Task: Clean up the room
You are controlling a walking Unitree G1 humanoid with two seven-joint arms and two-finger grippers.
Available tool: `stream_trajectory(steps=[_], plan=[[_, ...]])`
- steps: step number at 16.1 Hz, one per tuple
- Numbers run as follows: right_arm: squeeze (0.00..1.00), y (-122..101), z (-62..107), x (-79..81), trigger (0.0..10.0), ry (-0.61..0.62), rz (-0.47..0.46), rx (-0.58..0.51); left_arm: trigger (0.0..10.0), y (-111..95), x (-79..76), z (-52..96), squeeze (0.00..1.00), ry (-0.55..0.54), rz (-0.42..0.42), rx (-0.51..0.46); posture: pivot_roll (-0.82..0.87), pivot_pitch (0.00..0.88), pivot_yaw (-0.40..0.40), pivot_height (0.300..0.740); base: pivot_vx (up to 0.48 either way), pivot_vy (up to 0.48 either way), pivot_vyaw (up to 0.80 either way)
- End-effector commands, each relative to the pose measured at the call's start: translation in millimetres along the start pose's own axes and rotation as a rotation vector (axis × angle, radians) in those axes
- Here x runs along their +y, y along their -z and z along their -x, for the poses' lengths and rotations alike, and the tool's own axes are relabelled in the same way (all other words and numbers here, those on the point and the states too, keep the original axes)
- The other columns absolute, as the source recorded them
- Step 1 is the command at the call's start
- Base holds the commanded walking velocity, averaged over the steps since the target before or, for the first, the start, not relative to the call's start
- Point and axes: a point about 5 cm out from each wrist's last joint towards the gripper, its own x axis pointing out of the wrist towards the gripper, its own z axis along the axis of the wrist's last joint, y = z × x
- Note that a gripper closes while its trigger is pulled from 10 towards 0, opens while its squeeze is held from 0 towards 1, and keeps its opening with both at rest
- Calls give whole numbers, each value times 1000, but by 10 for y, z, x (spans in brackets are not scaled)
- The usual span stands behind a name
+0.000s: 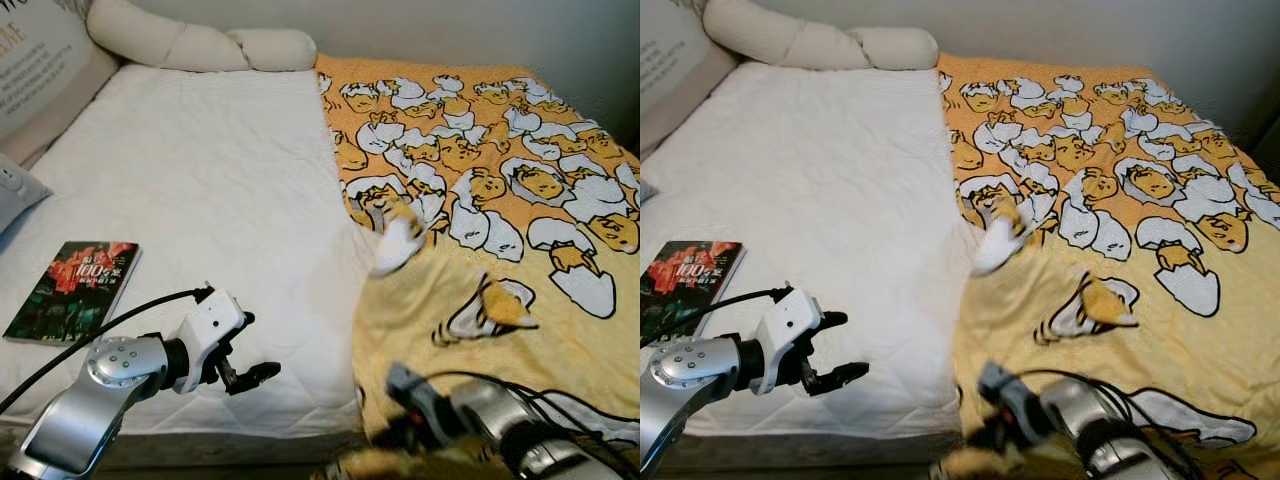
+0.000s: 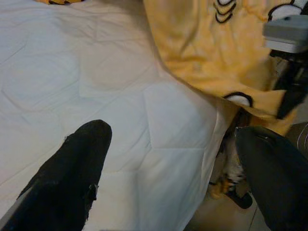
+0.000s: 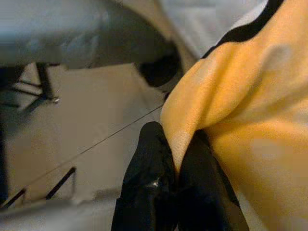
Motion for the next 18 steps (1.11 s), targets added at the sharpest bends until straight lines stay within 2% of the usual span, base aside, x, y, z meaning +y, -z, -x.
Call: stream_trajectory(steps=[1,3,4,5,6,7,9,11,13,14,15,17,18], plan=[[0,-12,-35,41,0,-39,30,-4,10000,-26,-1,-17,482,3,-16,-6,130,0,-56,740,0,0,0],[0,358,-61,255,0,-158,17,-3,10000,-30,11,-31,482,12,-20,-8,121,0,-49,740,0,0,0],[0,378,-74,249,6588,-90,62,-6,10000,-44,25,-47,478,17,-25,-11,116,0,-45,740,0,0,0],[0,351,-73,192,10000,10,70,-27,10000,-54,36,-58,478,17,-29,-13,114,0,-44,740,0,0,0],[0,337,-69,170,10000,36,59,-38,10000,-57,39,-61,478,16,-30,-14,114,0,-44,740,0,0,0],[1000,263,-17,107,10000,79,17,-104,10000,-56,48,-66,478,14,-33,-14,107,0,-39,740,0,0,0],[1000,122,151,24,10000,115,21,-221,10000,-51,60,-76,475,13,-37,-16,99,0,-40,740,0,0,0],[1000,66,241,-1,10000,112,28,-271,10000,-49,69,-87,478,10,-39,-19,96,0,-42,740,0,0,0],[1000,-68,449,5,10000,58,41,-374,10000,-58,89,-105,478,1,-41,-28,96,0,-48,740,0,0,0],[1000,-106,488,25,10000,36,41,-409,10000,-55,89,-105,478,0,-41,-29,94,0,-49,740,0,0,0],[1000,-255,603,3,10000,30,43,-494,10000,-53,97,-105,478,-11,-41,-36,92,0,-51,740,0,0,0],[1000,-509,786,-78,10000,286,109,-648,10000,-113,159,-124,482,-115,-20,-116,90,0,-57,740,0,0,0],[1000,-654,849,-112,10000,467,89,-717,10000,-163,246,-162,482,-268,32,-191,89,0,-61,740,0,0,0]])
